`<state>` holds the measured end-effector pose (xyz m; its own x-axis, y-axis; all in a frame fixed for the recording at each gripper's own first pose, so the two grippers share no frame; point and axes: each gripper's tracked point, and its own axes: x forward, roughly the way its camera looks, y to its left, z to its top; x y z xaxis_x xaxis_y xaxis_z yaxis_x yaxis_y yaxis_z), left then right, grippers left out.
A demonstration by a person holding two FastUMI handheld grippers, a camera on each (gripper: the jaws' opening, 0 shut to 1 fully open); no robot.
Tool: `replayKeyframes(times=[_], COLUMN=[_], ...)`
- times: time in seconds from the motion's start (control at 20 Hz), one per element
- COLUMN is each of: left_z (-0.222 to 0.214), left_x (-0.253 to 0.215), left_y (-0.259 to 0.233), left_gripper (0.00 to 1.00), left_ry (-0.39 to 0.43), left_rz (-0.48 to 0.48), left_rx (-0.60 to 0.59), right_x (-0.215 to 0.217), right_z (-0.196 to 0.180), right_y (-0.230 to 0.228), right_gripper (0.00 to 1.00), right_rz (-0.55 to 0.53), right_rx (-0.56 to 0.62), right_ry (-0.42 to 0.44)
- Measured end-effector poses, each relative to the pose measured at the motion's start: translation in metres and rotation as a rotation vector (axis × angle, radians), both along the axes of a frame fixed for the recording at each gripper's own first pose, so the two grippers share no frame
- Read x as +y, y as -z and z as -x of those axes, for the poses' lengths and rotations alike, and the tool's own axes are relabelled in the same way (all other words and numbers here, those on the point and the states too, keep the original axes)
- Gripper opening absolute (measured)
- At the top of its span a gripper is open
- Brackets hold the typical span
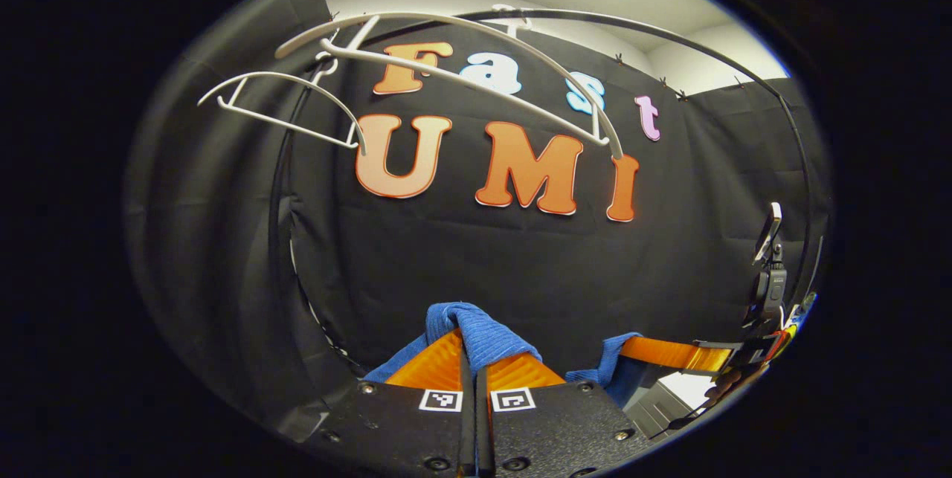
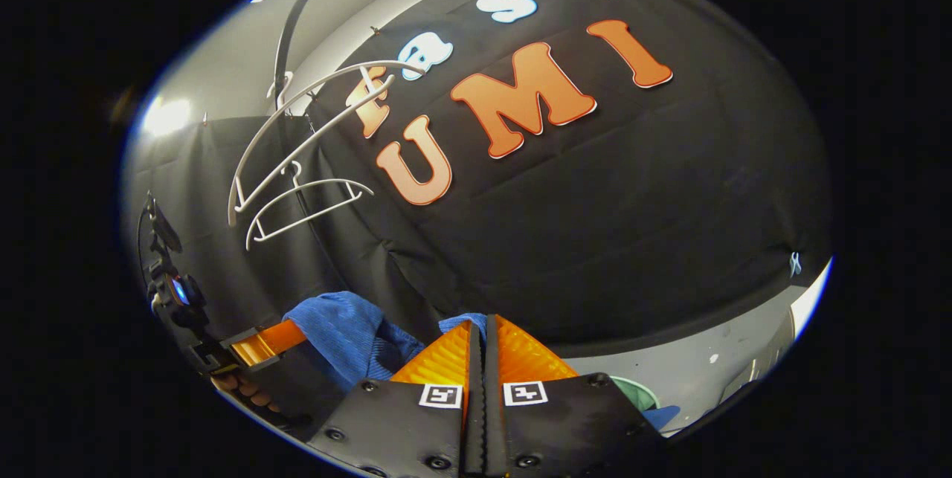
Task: Grasp the clothes on the hanger with both hands and then place them into the laundry hamper below.
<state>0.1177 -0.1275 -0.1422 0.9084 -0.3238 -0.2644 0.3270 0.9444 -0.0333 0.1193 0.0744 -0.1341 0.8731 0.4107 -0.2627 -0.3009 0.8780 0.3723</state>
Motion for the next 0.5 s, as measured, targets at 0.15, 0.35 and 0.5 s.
replayKeyframes(times=[0.15,0.35,0.5], left_z=[-0.002,0.008,0.018], left_x=[-0.014,-0.023,-0.024], left_y=[0.014,0.054,0.075], left_gripper=[0.01,0.01,0.01], left_ry=[0.001,-0.007,-0.008], left_rz=[0.026,0.022,-0.020], left_rx=[0.032,0.090,0.116], right_x=[-0.009,-0.019,-0.028], right_z=[0.006,0.015,0.022], right_y=[0.009,0.034,0.057], right_gripper=[0.07,0.07,0.07], right_rz=[0.018,0.069,0.107], right_rx=[-0.002,-0.006,0.022], right_ry=[0.023,0.058,0.086])
